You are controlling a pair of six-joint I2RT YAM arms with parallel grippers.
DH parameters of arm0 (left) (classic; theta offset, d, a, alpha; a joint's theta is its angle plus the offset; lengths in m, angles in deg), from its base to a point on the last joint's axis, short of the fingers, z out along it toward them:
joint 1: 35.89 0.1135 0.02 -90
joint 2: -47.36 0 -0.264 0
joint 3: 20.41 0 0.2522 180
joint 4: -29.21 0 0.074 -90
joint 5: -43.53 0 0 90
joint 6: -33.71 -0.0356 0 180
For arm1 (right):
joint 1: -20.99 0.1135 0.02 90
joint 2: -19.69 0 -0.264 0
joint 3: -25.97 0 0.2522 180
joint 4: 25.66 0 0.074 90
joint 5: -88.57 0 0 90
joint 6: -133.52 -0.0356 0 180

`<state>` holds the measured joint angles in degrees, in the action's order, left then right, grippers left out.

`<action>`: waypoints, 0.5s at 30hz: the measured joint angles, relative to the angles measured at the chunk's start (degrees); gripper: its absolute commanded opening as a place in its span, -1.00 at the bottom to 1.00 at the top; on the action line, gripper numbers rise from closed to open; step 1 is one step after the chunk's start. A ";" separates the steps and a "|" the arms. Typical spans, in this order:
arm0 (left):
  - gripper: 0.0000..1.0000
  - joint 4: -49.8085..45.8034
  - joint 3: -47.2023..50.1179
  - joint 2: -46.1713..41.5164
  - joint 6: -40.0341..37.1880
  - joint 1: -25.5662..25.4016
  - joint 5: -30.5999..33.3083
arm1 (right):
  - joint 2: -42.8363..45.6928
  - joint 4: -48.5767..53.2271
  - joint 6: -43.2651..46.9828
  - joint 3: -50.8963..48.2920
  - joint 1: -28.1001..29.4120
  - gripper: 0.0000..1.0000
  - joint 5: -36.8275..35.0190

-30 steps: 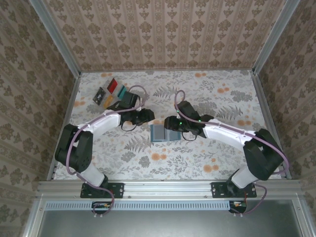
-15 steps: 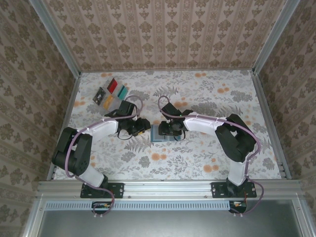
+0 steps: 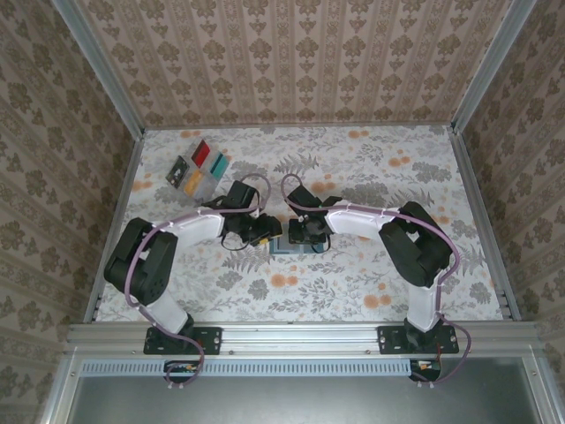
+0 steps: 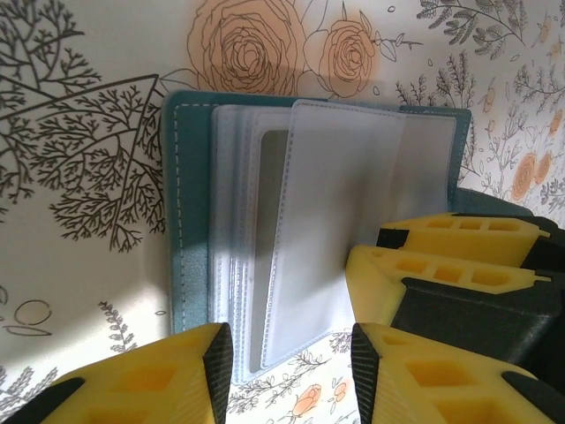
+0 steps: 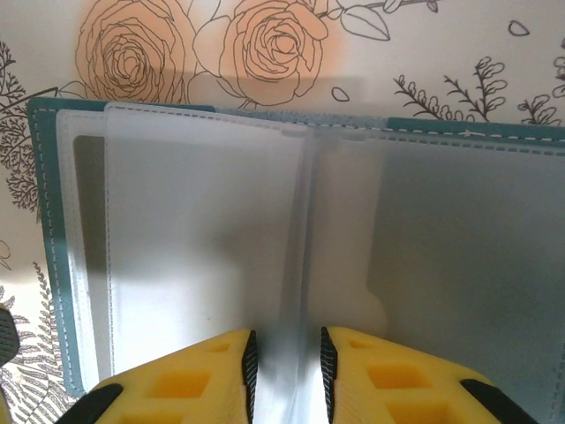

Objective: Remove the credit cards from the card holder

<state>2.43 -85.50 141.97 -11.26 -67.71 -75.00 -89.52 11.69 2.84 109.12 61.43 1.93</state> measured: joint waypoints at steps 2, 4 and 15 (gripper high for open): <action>-0.16 -0.13 -0.55 0.35 0.00 -0.04 -0.09 | 0.00 -0.11 0.00 -0.11 -0.15 -0.42 0.00; -0.16 -0.13 -1.29 0.90 0.00 -0.15 -0.17 | 0.00 -0.44 0.00 -0.37 -0.31 -0.43 0.04; -0.25 0.17 -2.56 4.13 0.00 -0.90 -0.61 | 0.61 -3.48 -0.24 -2.56 -1.38 -0.55 2.01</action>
<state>2.60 -88.06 146.10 -11.26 -68.60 -75.62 -88.91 8.22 2.60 106.56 60.06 3.94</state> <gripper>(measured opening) 0.379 0.228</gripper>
